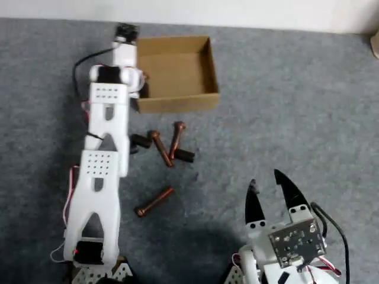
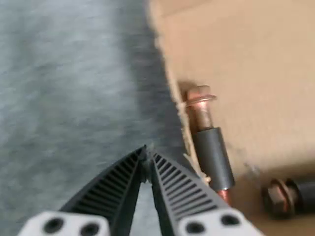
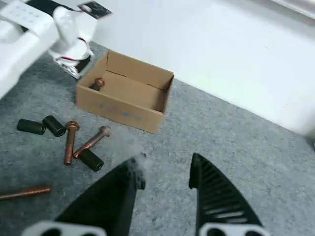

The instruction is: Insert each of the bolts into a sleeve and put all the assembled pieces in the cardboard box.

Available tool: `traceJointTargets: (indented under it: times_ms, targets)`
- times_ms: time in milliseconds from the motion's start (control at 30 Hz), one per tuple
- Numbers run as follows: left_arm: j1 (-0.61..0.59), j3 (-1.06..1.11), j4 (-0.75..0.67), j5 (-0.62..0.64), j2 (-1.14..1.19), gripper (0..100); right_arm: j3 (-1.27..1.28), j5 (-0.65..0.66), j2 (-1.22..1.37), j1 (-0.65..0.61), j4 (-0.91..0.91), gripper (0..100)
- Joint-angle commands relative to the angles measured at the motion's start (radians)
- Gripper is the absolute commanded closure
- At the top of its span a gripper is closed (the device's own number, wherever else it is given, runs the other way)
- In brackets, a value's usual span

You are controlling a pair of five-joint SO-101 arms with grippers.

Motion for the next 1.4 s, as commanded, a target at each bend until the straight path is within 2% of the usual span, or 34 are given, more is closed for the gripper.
traceJointTargets:
  times_ms: [0,300,433,500,633,733,767,867,1000,1200,1367]
  targets:
    - [0.116,-0.035,0.006,-0.002,-0.018,98,0.001,0.018,-0.008,0.004,-0.010,86.4]
    - [0.104,-0.035,0.006,-0.003,-0.013,98,0.008,0.017,-0.008,0.004,-0.021,86.4]
    - [0.015,-0.038,0.003,-0.003,-0.042,98,0.008,0.021,-0.008,0.004,-0.015,86.4]
    - [-0.054,-0.038,0.003,-0.003,-0.131,98,0.008,0.021,-0.007,0.004,-0.015,86.4]
    - [-0.142,-0.038,0.147,-0.031,-0.340,98,0.016,0.023,0.001,0.004,-0.019,86.4]
    - [-0.174,-0.033,0.347,-0.198,-0.524,98,0.061,0.021,0.001,0.001,-0.058,86.4]
    - [-0.193,-0.024,0.370,-0.252,-0.579,98,0.087,0.023,0.001,0.001,-0.073,86.4]
    - [-0.249,0.102,0.365,-0.247,-0.743,98,0.166,0.025,0.001,-0.001,-0.117,86.4]
    - [-0.246,0.325,0.364,-0.247,-0.998,98,0.242,0.026,0.002,-0.001,-0.203,86.4]
    - [-0.056,0.696,0.362,-0.245,-1.481,98,0.266,0.018,0.114,-0.002,-0.317,86.4]
    - [0.056,1.159,0.361,-0.216,-1.897,98,0.252,0.017,0.335,-0.047,-0.375,86.4]
